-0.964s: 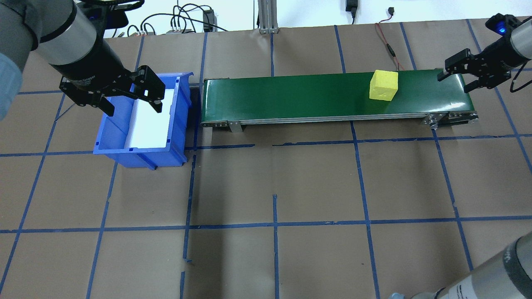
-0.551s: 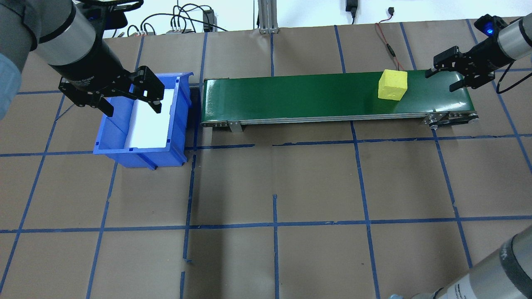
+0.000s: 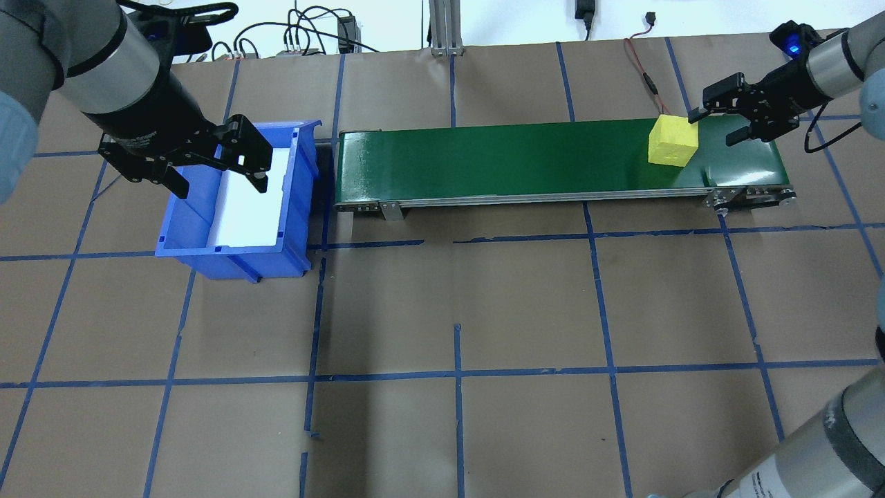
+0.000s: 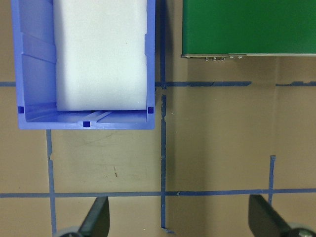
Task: Move block left to right into plate
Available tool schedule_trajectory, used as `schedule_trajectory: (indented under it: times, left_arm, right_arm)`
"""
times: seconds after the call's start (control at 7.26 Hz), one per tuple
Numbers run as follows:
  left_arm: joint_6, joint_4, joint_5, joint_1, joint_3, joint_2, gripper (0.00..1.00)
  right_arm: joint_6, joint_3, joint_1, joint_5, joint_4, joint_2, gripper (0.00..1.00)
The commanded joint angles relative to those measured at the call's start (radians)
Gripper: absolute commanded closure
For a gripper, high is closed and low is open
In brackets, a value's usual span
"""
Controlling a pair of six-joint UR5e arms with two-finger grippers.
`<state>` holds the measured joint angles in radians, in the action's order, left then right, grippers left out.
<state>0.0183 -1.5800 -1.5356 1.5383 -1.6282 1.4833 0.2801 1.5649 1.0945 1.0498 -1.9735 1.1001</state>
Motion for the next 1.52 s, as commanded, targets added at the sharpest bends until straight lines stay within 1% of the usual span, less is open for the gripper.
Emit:
schedule_trajectory:
  times: [0.0,0.28,0.55,0.69,0.83,0.96,1.1,1.24,1.38]
  left_arm:
    - [0.000,0.000,0.000,-0.001,-0.001,0.000,0.00]
    - [0.000,0.000,0.000,-0.001,-0.001,0.000,0.00]
    - [0.000,0.000,0.000,-0.001,-0.001,0.000,0.00]
    - [0.000,0.000,0.000,-0.001,-0.001,0.000,0.00]
    - [0.000,0.000,0.000,0.000,-0.001,0.000,0.00]
    - [0.000,0.000,0.000,-0.001,-0.001,0.000,0.00]
    - [0.000,0.000,0.000,-0.001,-0.001,0.000,0.00]
    - [0.000,0.000,0.000,-0.001,-0.001,0.000,0.00]
    - [0.000,0.000,0.000,-0.001,-0.001,0.000,0.00]
  right_arm:
    - [0.002,0.000,0.008,-0.001,-0.002,-0.008,0.00]
    - [0.001,0.000,0.010,-0.001,-0.004,-0.022,0.01]
    - [-0.004,-0.008,0.010,-0.002,-0.048,-0.057,0.01]
    - [-0.006,-0.006,0.010,0.001,-0.048,-0.060,0.02]
    - [-0.007,-0.005,0.010,0.009,-0.048,-0.062,0.05]
    - [-0.012,-0.005,0.010,0.012,-0.048,-0.059,0.28]
    - [-0.019,-0.005,0.010,0.035,-0.042,-0.054,0.42]
    - [-0.028,-0.006,0.010,0.105,-0.033,-0.042,0.50]
    - [-0.027,-0.006,0.010,0.155,-0.013,-0.011,0.52]
